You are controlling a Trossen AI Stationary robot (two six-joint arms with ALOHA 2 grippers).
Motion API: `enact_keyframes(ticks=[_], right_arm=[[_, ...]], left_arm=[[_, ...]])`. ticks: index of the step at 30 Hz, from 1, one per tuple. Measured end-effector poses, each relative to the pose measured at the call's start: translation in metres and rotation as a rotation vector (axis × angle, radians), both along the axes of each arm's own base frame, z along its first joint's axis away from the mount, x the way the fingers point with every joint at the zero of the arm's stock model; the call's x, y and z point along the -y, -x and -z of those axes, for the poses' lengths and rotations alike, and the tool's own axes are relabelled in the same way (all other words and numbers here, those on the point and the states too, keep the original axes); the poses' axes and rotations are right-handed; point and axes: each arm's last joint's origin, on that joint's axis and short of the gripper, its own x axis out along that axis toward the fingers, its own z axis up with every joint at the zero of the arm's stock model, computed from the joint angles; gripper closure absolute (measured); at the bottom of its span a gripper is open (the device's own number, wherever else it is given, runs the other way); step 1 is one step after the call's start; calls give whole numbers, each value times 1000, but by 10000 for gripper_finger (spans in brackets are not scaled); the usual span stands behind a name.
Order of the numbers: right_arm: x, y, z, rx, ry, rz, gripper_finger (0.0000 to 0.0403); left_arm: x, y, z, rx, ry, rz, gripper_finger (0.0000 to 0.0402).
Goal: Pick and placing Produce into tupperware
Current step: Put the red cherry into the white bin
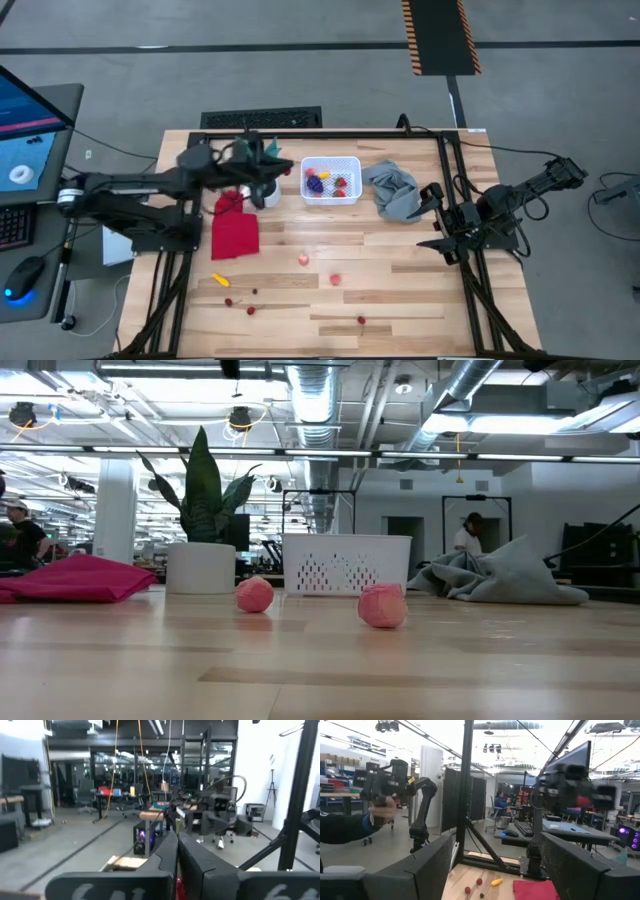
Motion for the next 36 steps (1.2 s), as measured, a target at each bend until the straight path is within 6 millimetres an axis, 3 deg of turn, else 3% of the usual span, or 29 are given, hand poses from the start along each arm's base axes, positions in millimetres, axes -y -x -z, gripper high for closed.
enact_keyframes(ticks=[7, 13, 23, 27, 36], right_arm=[[0, 0, 0, -3, 1, 0, 85], [0, 0, 1, -8, 3, 0, 85], [-1, -2, 2, -17, 8, 0, 85], [-2, -5, 2, -19, 8, 3, 85], [-3, -6, 3, -19, 7, 7, 85]], left_arm=[[-41, -34, 33, -64, 115, 21, 401], [-65, -61, 69, -153, 254, -4, 401], [-76, -109, 103, -333, 308, -32, 401], [-82, -124, 113, -431, 336, -128, 401], [-93, -154, 131, -627, 407, -166, 401]])
